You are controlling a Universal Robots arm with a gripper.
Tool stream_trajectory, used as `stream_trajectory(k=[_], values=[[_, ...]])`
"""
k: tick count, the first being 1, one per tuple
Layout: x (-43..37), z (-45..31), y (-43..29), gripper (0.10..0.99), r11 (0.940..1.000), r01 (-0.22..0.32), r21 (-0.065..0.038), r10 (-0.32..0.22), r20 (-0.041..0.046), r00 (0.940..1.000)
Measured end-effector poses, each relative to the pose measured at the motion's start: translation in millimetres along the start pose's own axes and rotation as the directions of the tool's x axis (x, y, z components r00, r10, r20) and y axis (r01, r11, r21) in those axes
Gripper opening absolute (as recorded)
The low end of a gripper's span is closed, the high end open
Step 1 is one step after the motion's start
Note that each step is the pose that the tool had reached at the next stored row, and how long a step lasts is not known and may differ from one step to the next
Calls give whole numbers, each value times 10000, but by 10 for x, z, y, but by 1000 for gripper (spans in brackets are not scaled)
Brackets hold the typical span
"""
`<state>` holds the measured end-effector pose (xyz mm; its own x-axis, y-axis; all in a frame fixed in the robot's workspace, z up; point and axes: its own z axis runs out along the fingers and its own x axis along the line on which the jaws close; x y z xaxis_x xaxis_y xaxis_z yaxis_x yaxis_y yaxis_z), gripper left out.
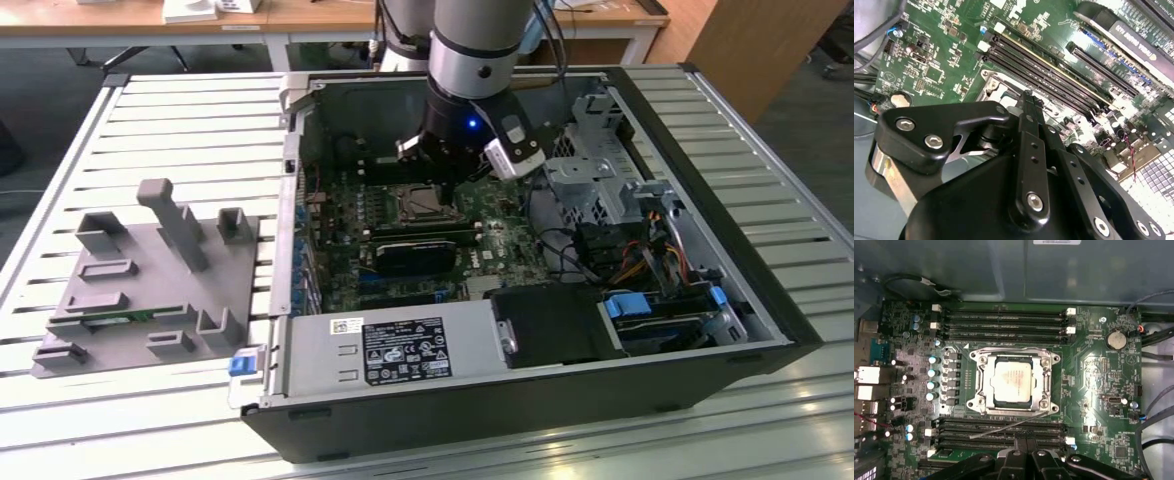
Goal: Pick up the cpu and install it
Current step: 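Install the second cpu locking lever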
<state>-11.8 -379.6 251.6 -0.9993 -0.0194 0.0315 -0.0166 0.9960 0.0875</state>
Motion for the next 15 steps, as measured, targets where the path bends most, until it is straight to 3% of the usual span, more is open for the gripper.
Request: stream_trajectory(k=[5, 15], values=[[45, 62, -5, 106, 9999, 7, -142, -7, 0, 10000], [152, 100, -45, 106, 9999, 7, -159, -7, 1, 10000]])
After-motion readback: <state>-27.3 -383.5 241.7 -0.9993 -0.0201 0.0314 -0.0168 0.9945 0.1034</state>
